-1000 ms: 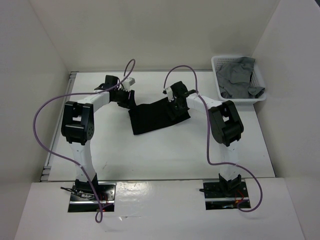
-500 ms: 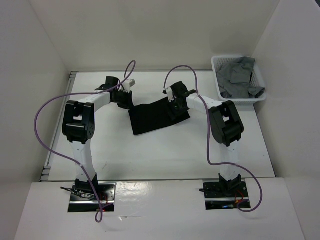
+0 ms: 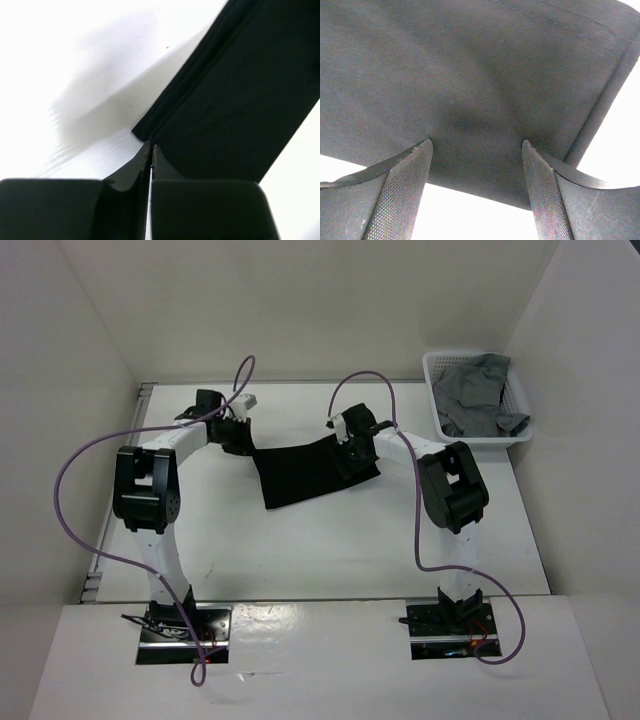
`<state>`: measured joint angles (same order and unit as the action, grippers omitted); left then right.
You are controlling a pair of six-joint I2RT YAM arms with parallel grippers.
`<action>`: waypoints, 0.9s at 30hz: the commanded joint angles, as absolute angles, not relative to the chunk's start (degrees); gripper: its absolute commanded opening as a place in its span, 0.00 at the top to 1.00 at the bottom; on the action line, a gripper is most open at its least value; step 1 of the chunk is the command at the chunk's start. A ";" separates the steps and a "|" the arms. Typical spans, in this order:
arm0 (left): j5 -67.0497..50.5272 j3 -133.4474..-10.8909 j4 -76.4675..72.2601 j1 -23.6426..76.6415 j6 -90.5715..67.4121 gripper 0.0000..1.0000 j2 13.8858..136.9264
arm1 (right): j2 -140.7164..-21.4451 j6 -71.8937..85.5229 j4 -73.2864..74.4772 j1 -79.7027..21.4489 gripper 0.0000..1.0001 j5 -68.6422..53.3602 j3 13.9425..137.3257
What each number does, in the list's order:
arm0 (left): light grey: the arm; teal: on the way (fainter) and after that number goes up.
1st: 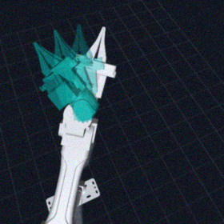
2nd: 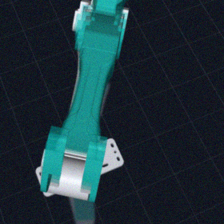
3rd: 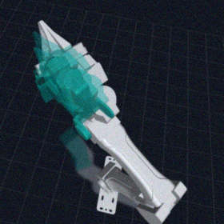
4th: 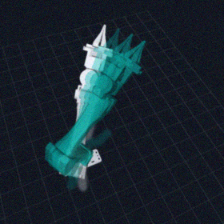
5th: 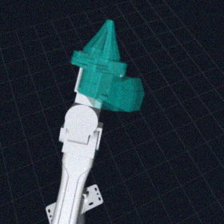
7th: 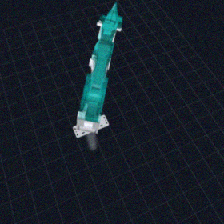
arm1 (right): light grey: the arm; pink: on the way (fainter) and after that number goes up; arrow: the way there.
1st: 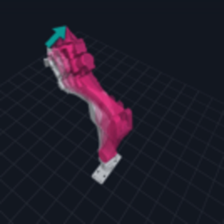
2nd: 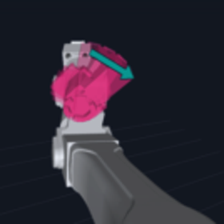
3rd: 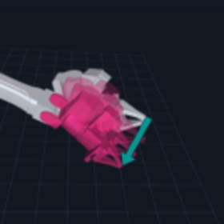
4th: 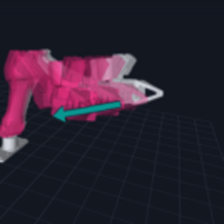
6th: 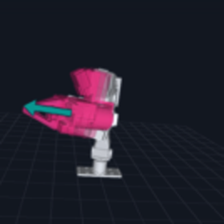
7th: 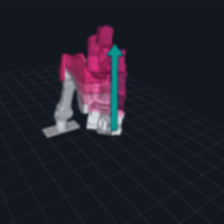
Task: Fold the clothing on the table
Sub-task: Fold the skirt
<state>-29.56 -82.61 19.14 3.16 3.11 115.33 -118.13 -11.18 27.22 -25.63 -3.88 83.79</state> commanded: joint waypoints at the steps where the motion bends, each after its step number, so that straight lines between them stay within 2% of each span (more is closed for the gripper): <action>1: -28.56 -82.27 20.82 0.71 5.53 1.00 110.84 | -117.42 -10.63 28.74 -25.84 0.23 -3.69 81.83; 13: -27.25 -77.61 21.36 0.18 6.24 1.00 111.36 | -116.89 -11.16 28.74 -25.84 0.23 -4.22 81.83; 17: -26.72 -77.08 21.36 0.18 6.77 0.97 112.41 | -116.89 -11.16 29.27 -25.84 0.23 -4.22 81.83; 21: -25.49 -77.08 21.36 0.18 6.77 0.70 112.41 | -116.89 -11.16 29.27 -25.84 0.23 -4.22 81.83; 22: -25.49 -77.08 21.36 0.18 6.77 0.55 111.72 | -116.89 -11.16 29.79 -25.84 0.23 -4.22 81.83; 27: -23.99 -77.60 21.36 0.18 7.38 0.36 109.87 | -116.28 -11.16 29.79 -25.84 0.23 -3.69 81.83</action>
<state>-24.88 -77.47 21.52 0.45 6.17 112.31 -117.75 -11.40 26.65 -25.87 -4.75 83.20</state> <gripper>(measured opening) 0.628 0.768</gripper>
